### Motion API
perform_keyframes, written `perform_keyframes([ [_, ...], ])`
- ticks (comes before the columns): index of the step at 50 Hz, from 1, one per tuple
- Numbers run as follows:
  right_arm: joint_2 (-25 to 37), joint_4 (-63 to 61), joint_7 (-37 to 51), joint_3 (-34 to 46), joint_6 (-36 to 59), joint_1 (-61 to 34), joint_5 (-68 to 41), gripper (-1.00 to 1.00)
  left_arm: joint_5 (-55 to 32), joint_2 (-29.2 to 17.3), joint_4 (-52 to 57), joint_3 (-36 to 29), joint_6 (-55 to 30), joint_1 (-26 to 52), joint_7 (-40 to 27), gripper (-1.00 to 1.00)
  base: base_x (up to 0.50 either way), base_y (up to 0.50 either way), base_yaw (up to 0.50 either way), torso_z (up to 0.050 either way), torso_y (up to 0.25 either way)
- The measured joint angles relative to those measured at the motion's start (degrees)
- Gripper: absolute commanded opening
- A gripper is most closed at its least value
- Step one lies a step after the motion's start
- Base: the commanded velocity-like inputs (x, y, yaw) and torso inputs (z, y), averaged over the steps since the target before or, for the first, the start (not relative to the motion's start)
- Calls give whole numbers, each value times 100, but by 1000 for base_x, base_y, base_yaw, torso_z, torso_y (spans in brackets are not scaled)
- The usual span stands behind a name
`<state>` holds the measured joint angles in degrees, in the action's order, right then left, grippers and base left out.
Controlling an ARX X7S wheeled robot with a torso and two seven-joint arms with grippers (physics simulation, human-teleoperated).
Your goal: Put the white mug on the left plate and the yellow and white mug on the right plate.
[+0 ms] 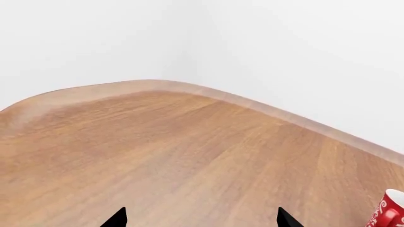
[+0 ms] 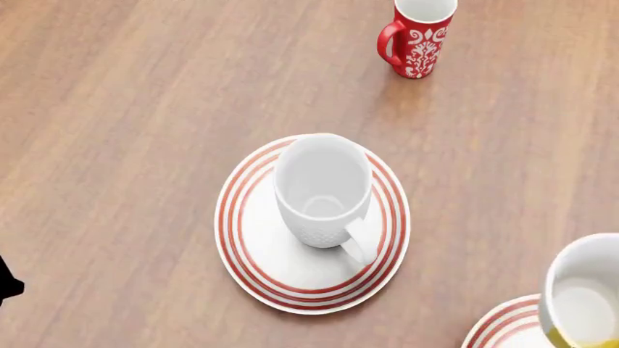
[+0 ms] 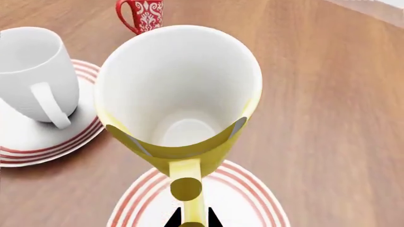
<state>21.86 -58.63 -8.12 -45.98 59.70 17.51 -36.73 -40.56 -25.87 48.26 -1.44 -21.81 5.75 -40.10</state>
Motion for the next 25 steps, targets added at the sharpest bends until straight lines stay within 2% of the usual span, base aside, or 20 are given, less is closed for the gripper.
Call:
perform_keyframes([
  [25,-24,727,24,540,-991,912,317,-100,7,-42,35,-19,15,3,-74,100,0,0,0,0,0],
])
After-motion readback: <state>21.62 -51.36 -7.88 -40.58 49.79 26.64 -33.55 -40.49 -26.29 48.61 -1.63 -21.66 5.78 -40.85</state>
